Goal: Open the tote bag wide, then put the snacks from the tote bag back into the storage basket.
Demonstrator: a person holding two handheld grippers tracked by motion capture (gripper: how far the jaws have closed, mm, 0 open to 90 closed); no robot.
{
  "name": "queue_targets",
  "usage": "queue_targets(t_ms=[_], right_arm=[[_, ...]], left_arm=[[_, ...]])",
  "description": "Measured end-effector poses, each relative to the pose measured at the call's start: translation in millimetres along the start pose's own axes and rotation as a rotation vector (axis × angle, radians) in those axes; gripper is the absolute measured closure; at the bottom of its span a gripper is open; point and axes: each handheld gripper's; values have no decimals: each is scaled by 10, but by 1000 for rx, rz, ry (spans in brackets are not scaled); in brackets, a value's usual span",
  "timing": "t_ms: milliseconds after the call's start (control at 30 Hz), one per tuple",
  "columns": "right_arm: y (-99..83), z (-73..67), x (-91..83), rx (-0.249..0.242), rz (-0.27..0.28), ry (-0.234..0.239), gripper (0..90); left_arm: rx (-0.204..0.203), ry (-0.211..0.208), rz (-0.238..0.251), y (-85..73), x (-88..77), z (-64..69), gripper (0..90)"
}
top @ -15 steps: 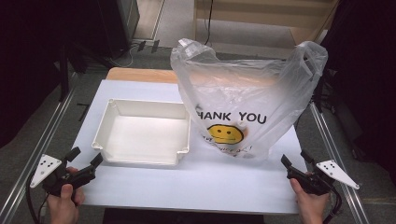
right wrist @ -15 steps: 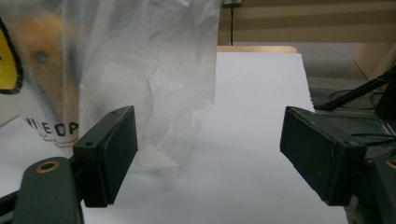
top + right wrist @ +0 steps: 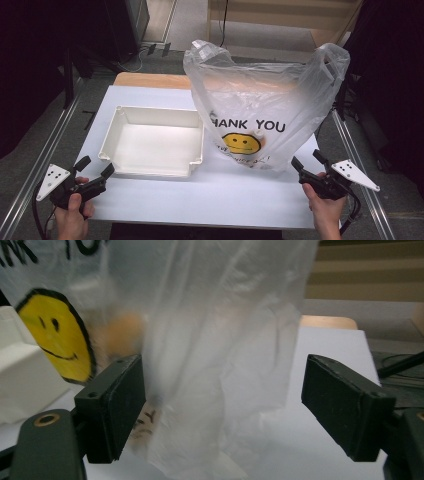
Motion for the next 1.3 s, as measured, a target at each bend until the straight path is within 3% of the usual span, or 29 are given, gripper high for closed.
queue_targets(t_ms=[167, 333, 467, 500, 567, 600, 633, 667, 700, 733, 900, 933, 1167, 1300], right_arm=[[201, -102, 50, 19, 11, 39, 162], [333, -130, 157, 38, 21, 37, 147], [414, -133, 238, 46, 27, 39, 146], [472, -138, 298, 47, 21, 39, 165], [516, -143, 337, 49, 28, 43, 297], [516, -143, 337, 49, 28, 43, 297], [532, -149, 352, 50, 32, 49, 384], [562, -167, 372, 48, 22, 52, 598], [562, -167, 372, 48, 22, 52, 598], [571, -169, 392, 47, 3, 80, 692], [540, -215, 393, 8, 7, 74, 827], [531, -231, 385, -13, 8, 68, 900], [460, -235, 339, -6, 22, 67, 900], [357, -218, 320, -23, -2, 63, 900]], left_arm=[[-6, -9, 3, 44, 67, 81, 162], [-14, -25, 16, 100, 128, 147, 163], [8, -54, 17, 181, 160, 232, 162], [12, -61, 15, 194, 163, 249, 163], [19, -94, 6, 228, 213, 314, 163], [19, -94, 6, 228, 213, 314, 163], [16, -106, 3, 242, 242, 342, 163], [11, -120, -3, 268, 289, 382, 163], [11, -120, -3, 268, 289, 382, 162], [9, -127, 0, 285, 315, 407, 162], [11, -166, -9, 397, 479, 566, 162], [10, -171, -8, 410, 505, 592, 162], [0, -221, -3, 491, 717, 836, 162], [29, -246, -12, 517, 832, 1008, 162]])
Point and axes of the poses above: each handheld gripper's, and its own axes: x roughly forward along the jaws, y roughly out of its top, z roughly to its right, and after that the axes turned 1 degree about -y, right-handed
